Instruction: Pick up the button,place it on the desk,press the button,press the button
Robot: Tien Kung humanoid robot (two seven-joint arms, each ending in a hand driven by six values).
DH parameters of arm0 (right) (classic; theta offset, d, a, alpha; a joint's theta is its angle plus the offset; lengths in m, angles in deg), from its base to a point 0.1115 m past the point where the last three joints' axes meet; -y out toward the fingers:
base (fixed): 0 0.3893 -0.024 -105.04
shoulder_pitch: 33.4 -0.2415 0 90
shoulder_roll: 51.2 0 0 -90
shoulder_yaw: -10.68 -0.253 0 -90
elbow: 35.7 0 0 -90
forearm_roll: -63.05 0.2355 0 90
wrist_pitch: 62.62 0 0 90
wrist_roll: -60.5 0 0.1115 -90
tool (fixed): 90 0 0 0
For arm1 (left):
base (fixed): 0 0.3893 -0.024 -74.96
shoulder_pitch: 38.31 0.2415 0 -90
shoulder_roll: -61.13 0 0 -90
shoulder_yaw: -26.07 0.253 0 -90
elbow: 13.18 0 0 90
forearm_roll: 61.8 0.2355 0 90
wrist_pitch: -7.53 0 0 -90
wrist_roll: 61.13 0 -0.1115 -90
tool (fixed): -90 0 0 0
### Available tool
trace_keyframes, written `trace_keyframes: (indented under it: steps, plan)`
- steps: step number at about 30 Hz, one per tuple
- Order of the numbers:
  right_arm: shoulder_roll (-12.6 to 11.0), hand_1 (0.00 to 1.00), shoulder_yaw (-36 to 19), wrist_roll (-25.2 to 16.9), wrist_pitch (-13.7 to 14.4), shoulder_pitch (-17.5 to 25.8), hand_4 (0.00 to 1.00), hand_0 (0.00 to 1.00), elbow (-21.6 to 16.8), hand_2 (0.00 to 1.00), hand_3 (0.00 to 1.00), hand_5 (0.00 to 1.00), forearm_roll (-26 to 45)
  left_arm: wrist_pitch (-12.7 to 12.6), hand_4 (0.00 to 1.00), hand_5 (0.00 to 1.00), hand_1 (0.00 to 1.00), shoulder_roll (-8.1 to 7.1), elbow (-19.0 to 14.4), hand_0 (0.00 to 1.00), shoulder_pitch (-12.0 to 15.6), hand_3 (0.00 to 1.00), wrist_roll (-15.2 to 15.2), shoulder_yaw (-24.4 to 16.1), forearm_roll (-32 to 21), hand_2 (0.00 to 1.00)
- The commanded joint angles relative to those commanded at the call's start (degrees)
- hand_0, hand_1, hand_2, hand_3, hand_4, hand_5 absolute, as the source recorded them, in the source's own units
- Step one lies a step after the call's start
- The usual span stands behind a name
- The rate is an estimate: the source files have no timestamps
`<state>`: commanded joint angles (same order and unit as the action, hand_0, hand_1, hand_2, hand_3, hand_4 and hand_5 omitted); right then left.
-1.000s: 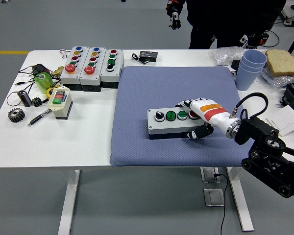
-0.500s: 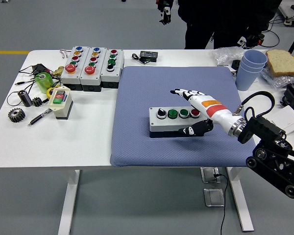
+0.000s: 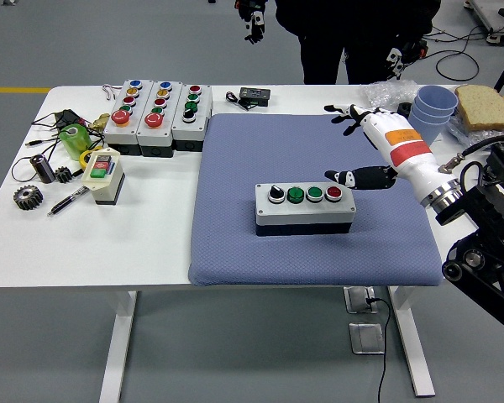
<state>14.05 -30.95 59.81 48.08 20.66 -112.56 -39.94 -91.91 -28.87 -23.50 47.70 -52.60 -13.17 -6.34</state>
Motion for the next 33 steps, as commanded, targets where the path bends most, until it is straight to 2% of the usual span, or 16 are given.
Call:
trace_keyframes:
  steps: [3,4,5,8,18,33]
  plan:
    - [-0.16,0.002,0.02,2.75,-4.59,0.21,0.921,0.135,0.12,0.182,0.627,0.404,-2.64,0.0,0.337,0.641,0.656,0.0,0.0,0.621,0.1,0.591,0.07,-0.25,0.38,0.673]
    - [-0.18,0.002,0.09,3.19,-5.56,0.24,0.921,0.135,0.21,0.182,0.627,0.404,-3.06,0.0,0.337,0.641,0.656,0.0,0.0,0.621,0.12,0.591,0.08,-0.25,0.42,0.673]
    - [-0.16,0.002,0.19,3.52,-6.47,0.28,0.927,0.131,0.33,0.172,0.62,0.482,-3.29,0.0,0.338,0.643,0.655,0.0,0.0,0.621,0.15,0.59,0.09,-0.28,0.47,0.674]
    - [-0.09,0.002,0.31,4.04,-8.17,0.47,0.927,0.131,0.5,0.172,0.62,0.482,-3.58,0.0,0.338,0.643,0.655,0.0,0.0,0.621,0.24,0.59,0.11,-0.31,0.6,0.674]
    - [-0.12,0.002,1.11,4.2,-10.55,1.0,0.929,0.131,0.89,0.165,0.617,0.525,-3.64,0.03,0.337,0.642,0.656,0.0,0.0,0.621,0.35,0.591,0.14,-0.27,0.77,0.674]
    - [0.09,0.002,1.16,4.13,-11.71,2.03,0.931,0.128,1.29,0.163,0.605,0.538,-2.44,0.04,0.337,0.649,0.657,0.0,0.0,0.622,0.01,0.591,0.0,0.23,0.11,0.675]
